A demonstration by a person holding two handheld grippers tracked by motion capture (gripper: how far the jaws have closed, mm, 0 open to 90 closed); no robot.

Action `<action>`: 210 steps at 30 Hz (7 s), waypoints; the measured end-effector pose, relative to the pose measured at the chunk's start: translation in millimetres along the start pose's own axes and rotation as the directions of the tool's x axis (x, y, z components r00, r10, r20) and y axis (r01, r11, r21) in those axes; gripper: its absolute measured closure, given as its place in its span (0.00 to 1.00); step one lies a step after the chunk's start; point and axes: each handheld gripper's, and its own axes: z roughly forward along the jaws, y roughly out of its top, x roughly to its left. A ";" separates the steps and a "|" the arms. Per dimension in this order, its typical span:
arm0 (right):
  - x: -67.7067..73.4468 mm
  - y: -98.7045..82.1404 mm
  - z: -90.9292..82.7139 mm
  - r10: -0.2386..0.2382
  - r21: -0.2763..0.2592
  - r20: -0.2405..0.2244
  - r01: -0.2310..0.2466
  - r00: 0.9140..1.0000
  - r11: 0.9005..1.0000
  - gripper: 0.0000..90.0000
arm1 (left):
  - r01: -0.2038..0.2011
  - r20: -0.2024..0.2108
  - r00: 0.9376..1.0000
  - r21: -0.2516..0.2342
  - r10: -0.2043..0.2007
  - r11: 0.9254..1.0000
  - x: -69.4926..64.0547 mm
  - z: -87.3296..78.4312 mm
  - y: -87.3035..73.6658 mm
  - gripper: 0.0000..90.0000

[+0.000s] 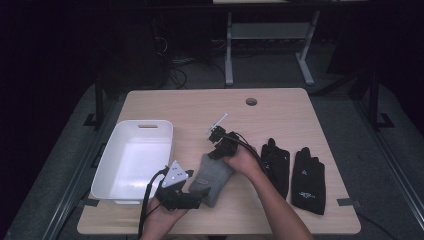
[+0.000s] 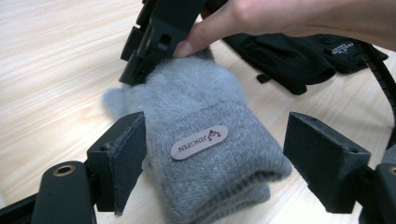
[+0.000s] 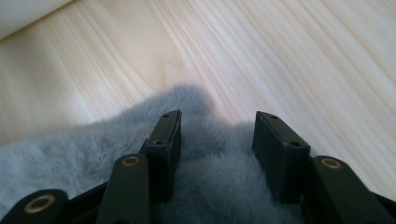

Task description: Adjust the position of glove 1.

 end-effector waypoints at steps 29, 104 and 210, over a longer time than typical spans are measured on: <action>-45.3 -79.8 -45.2 0.436 -0.106 -0.159 -0.455 0.886 0.884 0.24 | 0.017 0.019 1.000 0.077 -0.019 0.997 0.3 13.9 3.7 0.32; -50.7 -82.6 -59.2 0.332 -0.131 -0.107 -0.345 0.937 0.930 0.82 | 0.324 0.204 0.896 0.309 -0.395 0.894 34.1 61.3 14.2 0.63; 7.7 62.6 -131.6 0.156 -0.271 -0.180 -0.201 0.971 0.941 0.82 | 0.378 0.234 0.879 0.192 -0.416 0.906 93.1 -70.6 53.9 0.58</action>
